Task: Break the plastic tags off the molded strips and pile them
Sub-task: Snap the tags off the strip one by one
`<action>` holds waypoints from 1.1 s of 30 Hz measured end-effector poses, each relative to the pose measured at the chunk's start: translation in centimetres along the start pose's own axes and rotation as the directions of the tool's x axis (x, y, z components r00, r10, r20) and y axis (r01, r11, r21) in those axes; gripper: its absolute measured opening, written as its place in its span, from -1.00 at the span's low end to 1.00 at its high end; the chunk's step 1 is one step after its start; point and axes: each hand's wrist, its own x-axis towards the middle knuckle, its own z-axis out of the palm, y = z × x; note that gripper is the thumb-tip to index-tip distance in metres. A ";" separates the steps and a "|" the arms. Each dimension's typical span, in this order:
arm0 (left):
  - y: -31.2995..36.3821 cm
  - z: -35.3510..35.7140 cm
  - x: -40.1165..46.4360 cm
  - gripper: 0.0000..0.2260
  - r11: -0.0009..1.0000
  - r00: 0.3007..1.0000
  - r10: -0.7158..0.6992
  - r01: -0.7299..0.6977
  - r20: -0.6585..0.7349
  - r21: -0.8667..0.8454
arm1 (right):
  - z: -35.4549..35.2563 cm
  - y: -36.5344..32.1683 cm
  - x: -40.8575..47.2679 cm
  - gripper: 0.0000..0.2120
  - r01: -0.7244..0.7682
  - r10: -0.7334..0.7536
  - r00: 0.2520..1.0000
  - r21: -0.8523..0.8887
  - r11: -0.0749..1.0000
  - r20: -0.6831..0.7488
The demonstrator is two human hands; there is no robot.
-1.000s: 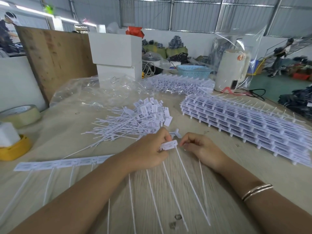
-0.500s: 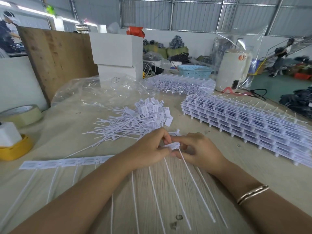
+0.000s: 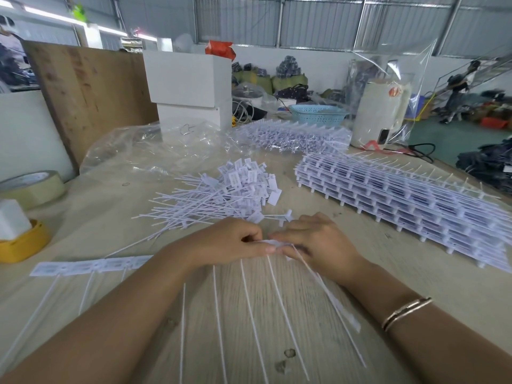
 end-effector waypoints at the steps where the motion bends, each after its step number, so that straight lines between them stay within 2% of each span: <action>1: 0.0 0.0 0.0 -0.67 1.000 1.000 0.003 -0.002 0.008 -0.014 | 0.0 0.1 0.0 -0.67 -0.002 0.002 1.000 0.008 1.000 0.016; 6: -0.2 0.0 0.4 -0.67 0.999 0.999 0.023 -0.022 0.031 -0.030 | 0.9 0.5 0.2 -0.67 -0.061 0.057 0.998 0.176 0.982 0.031; 8: -0.1 0.1 0.4 -0.68 0.998 0.999 0.038 -0.037 0.024 -0.043 | 1.0 0.7 0.3 -0.62 -0.105 0.100 0.994 0.371 0.923 0.034; 10: 0.1 0.3 0.5 -0.69 0.997 0.998 0.056 -0.056 0.004 -0.061 | 0.8 0.9 0.3 -0.66 -0.122 0.142 0.990 0.529 0.840 0.003; 14: 0.4 0.3 0.9 -0.68 0.990 0.998 0.069 -0.069 -0.003 -0.120 | 0.6 0.4 0.4 -0.70 -0.182 0.201 0.979 0.613 0.769 0.038; 17: 0.3 -0.1 0.5 -0.67 0.992 0.997 0.066 -0.061 0.045 -0.115 | -0.2 1.2 0.0 -0.63 -0.287 0.429 0.903 0.730 0.621 -0.011; 19: 0.1 -0.4 0.1 -0.69 0.993 0.998 0.051 -0.046 0.043 -0.111 | -0.6 2.3 -0.3 -0.65 -0.324 0.483 0.875 0.691 0.646 -0.041; 21: -0.3 -0.7 -0.1 -0.68 0.998 0.999 0.038 -0.037 0.024 -0.055 | -0.5 2.0 -0.3 -0.73 -0.311 0.376 0.926 0.587 0.748 0.011; 24: -0.4 -0.8 -0.4 -0.69 1.000 0.999 0.007 -0.007 0.041 0.001 | 0.0 1.2 0.1 -0.68 -0.188 0.186 0.982 0.418 0.889 0.046; 28: 0.1 -0.8 -0.6 -0.79 0.998 0.995 -0.058 0.055 0.078 0.033 | -0.1 1.9 -0.2 -0.67 -0.225 0.199 0.974 0.476 0.850 0.104; 31: 0.4 -0.9 -0.6 -0.93 0.993 0.996 -0.061 0.054 0.058 0.109 | 0.1 1.9 -0.2 -0.57 -0.280 0.203 0.956 0.451 0.847 0.212; 33: 0.6 -0.9 -0.7 -0.94 0.992 0.997 -0.067 0.063 0.033 0.111 | 0.3 1.9 -0.1 -0.57 -0.296 0.219 0.952 0.457 0.839 0.216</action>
